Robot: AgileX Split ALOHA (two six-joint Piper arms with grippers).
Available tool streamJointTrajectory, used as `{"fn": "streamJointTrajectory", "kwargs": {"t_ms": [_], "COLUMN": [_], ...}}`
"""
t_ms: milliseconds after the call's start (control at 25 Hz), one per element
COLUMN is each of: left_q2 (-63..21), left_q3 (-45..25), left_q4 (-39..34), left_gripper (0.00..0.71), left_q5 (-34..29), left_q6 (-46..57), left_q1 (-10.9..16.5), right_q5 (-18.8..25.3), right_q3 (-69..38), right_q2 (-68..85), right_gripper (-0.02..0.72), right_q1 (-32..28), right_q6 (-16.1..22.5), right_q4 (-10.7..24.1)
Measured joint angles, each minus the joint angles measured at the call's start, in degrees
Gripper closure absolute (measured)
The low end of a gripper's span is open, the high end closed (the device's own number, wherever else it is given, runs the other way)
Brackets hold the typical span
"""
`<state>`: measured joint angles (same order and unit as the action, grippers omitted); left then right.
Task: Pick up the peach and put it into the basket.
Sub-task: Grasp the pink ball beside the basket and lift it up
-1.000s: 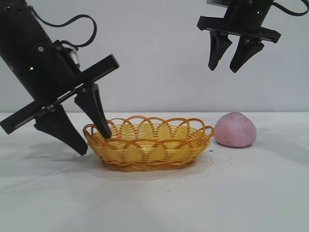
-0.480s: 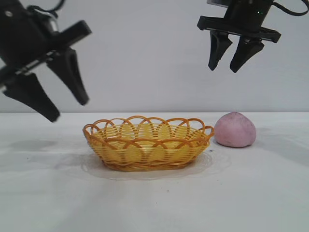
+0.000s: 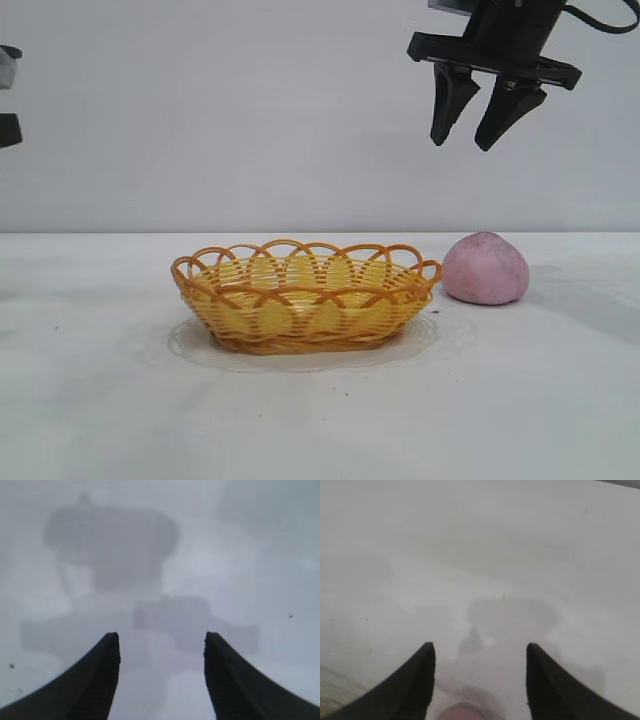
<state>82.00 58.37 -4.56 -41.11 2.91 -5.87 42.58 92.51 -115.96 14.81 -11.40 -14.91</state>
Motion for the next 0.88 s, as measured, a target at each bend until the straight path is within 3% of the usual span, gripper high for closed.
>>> {"fn": "streamJointTrajectory", "kwargs": {"t_ms": [240, 440, 880], "left_q2": [-18.63, -34.46, -62.40], "left_q3": [-0.15, -6.69, -28.27], "left_q4": [-0.64, -0.95, 0.82], "left_gripper": [0.373, 0.373, 0.373], "left_q5": [-12.78, -21.66, -24.74], "left_q6": [-0.13, -1.13, -1.41], "left_q1": [0.00, 0.00, 0.00], "right_q5": [0.91, 1.03, 1.09], "right_q3": [0.00, 0.00, 0.00], "right_q2": [0.00, 0.00, 0.00], "right_gripper": [0.308, 0.308, 0.308], "right_q1": [0.00, 0.00, 0.00], "right_q6": [0.00, 0.00, 0.00], "right_q4": [-0.21, -0.61, -1.03]}}
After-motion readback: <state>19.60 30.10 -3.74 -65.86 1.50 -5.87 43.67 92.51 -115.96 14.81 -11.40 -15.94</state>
